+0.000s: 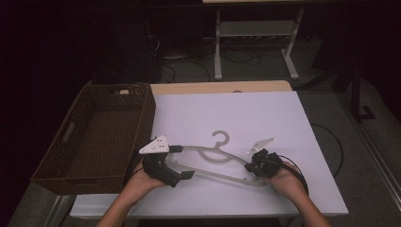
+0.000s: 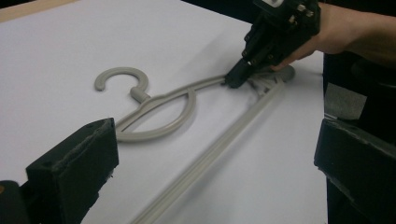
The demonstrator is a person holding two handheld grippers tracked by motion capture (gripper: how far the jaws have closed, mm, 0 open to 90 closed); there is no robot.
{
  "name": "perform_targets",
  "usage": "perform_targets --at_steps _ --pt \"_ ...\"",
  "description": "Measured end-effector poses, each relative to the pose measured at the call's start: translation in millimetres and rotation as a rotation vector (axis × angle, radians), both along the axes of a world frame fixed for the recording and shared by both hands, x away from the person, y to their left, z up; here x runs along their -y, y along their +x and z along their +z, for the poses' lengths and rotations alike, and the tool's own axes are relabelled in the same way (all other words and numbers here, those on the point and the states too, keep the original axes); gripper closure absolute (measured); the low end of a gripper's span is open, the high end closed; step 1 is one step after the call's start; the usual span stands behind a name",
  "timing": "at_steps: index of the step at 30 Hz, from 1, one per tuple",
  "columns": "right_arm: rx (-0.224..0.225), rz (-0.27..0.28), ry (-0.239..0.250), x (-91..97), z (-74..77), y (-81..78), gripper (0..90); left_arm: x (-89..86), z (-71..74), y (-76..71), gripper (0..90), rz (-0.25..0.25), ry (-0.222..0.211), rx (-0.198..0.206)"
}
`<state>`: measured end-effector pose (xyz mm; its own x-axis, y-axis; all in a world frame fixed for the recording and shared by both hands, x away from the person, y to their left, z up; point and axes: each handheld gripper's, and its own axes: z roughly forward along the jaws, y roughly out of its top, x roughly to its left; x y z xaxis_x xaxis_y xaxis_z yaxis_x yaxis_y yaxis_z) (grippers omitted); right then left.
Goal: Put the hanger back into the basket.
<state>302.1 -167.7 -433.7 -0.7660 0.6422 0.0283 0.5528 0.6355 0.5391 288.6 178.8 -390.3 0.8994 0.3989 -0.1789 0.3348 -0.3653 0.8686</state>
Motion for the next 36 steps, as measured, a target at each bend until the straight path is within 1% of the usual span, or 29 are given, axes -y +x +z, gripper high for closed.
perform_targets --at_steps 5,8,9,11,13,15,16,17,19,22,24,25,27,28,29,30,32,33,34,36 --pt "0.019 -0.059 -0.026 12.7 0.5 11.3 89.7 0.0 -0.4 0.6 0.0 -0.001 0.001 -0.004" --pt "0.035 -0.095 -0.034 20.9 1.5 19.5 89.7 0.3 -1.1 0.8 0.0 -0.002 0.0 -0.008" --pt "0.049 -0.1 -0.042 23.6 1.4 23.1 89.7 0.5 -1.2 0.9 0.0 -0.003 0.001 -0.009" --pt "0.059 -0.123 -0.051 28.6 1.2 29.5 89.6 0.8 -1.6 1.2 0.0 -0.007 0.006 -0.005" --pt "0.059 -0.145 -0.052 33.1 1.3 35.5 89.7 1.2 -1.6 0.8 0.0 -0.01 0.009 -0.006" --pt "0.08 -0.164 -0.073 37.3 2.0 42.4 89.7 1.2 -1.6 1.1 0.0 -0.011 0.01 -0.005" --pt "0.077 -0.181 -0.074 39.0 2.4 45.7 89.7 1.2 -1.6 1.0 0.0 -0.01 0.012 -0.006" --pt "0.087 -0.192 -0.08 41.4 3.0 49.4 89.6 1.2 -1.7 1.0 0.0 -0.009 0.011 -0.006" --pt "0.086 -0.214 -0.07 45.9 3.3 56.8 89.7 1.1 -1.9 1.1 0.0 -0.008 0.008 -0.008" --pt "0.095 -0.229 -0.078 50.9 2.8 66.8 89.7 0.6 -2.2 1.4 0.0 -0.008 0.006 -0.009" --pt "0.099 -0.236 -0.065 53.1 2.2 71.9 89.7 0.5 -2.2 1.4 0.0 -0.008 0.008 -0.01" --pt "0.09 -0.242 -0.055 53.6 2.1 73.0 89.7 0.4 -2.3 1.4 0.0 -0.007 0.007 -0.011" --pt "0.091 -0.239 -0.043 54.7 3.9 73.0 89.6 -0.1 -2.0 1.6 0.0 -0.009 0.011 -0.009" --pt "0.091 -0.231 -0.022 53.9 6.6 71.7 89.6 -0.4 -2.1 1.9 0.0 -0.008 0.01 -0.007" --pt "0.096 -0.224 0.016 50.9 10.5 69.4 89.6 -0.4 -2.1 2.0 0.0 -0.005 0.009 -0.009" --pt "0.1 -0.217 0.034 47.9 13.0 68.0 89.6 -0.4 -2.2 2.3 0.0 -0.003 0.005 -0.009" --pt "0.11 -0.176 0.074 36.3 18.3 65.5 89.6 -0.5 -2.3 2.6 0.0 -0.001 0.004 -0.011" --pt "0.108 -0.15 0.084 28.5 20.2 64.4 89.6 -0.4 -2.5 2.6 0.0 0.0 0.003 -0.011" --pt "0.116 -0.122 0.088 19.0 22.0 63.4 89.6 -0.5 -2.5 2.7 0.0 0.001 0.003 -0.013" --pt "0.11 -0.078 0.117 -1.8 24.6 62.1 89.6 -0.8 -3.0 3.0 0.0 0.002 0.005 -0.014"
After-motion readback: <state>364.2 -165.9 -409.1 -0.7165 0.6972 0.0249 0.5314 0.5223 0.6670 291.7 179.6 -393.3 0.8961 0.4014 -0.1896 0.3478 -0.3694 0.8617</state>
